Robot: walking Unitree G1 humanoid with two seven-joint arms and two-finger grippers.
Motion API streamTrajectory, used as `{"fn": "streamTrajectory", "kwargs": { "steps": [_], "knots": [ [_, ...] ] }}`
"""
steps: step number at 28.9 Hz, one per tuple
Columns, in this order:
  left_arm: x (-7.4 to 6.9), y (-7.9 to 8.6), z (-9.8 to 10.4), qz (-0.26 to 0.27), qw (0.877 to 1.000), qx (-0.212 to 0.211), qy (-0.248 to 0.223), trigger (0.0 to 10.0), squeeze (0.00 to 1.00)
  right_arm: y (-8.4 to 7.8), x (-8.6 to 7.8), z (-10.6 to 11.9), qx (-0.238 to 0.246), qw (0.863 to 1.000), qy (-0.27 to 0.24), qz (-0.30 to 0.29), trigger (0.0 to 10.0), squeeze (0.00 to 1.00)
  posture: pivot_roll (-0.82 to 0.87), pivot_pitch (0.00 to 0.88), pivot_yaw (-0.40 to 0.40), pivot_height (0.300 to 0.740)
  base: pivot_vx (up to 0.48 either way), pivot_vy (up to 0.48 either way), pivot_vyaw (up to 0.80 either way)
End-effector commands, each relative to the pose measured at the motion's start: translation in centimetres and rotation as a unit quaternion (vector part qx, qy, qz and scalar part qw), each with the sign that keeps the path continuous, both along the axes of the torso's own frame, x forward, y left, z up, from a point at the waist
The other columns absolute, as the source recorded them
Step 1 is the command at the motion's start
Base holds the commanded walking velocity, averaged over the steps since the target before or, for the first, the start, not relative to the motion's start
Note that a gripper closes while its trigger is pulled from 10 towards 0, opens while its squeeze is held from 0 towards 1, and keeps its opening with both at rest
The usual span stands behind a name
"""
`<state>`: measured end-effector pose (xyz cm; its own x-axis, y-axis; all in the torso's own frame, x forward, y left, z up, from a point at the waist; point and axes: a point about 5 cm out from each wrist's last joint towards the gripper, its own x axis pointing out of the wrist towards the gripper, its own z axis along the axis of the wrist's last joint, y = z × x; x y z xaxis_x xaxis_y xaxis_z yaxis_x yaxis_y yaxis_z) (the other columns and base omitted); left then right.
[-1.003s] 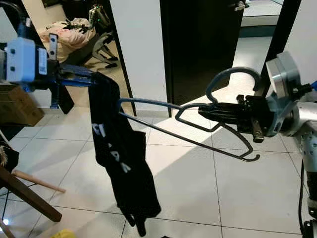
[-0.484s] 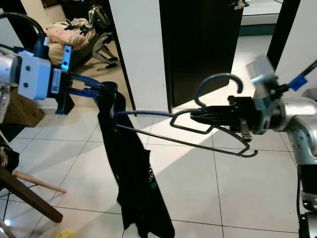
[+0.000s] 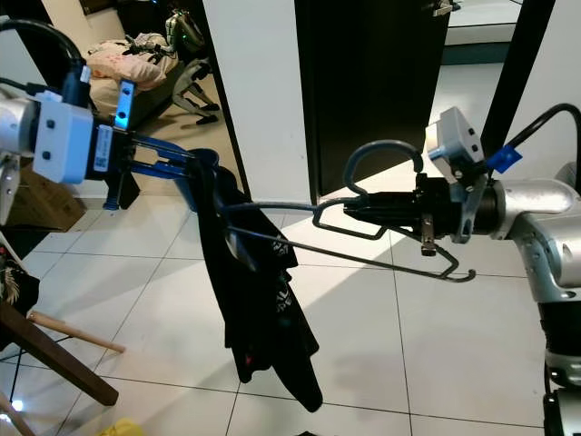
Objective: Hang hanger
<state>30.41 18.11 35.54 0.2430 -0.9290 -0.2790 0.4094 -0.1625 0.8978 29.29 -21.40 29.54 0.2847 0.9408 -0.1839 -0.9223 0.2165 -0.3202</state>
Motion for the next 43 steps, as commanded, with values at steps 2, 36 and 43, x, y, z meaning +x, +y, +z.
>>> {"fn": "streamTrajectory", "kwargs": {
  "steps": [2,36,43],
  "knots": [
    [0.0,0.6,0.8,0.014,1.0,0.009,-0.018,10.0,0.0,0.2,-0.2,0.7,-0.018,1.0,-0.025,-0.002,10.0,0.0,-0.06,0.0,0.094,0.74,0.0,0.0,0.0],
    [-0.4,-1.0,-1.7,-0.007,1.0,-0.026,0.003,10.0,0.0,-2.5,5.5,-5.4,-0.117,0.926,0.02,-0.359,10.0,0.0,-0.07,0.0,0.084,0.74,0.0,0.0,0.0],
    [-0.8,-1.6,-3.1,-0.013,0.999,-0.035,0.018,10.0,0.0,-3.1,6.8,-4.2,0.002,0.899,0.03,-0.437,10.0,0.0,-0.06,0.0,0.078,0.74,0.0,0.0,0.0]
  ]
}}
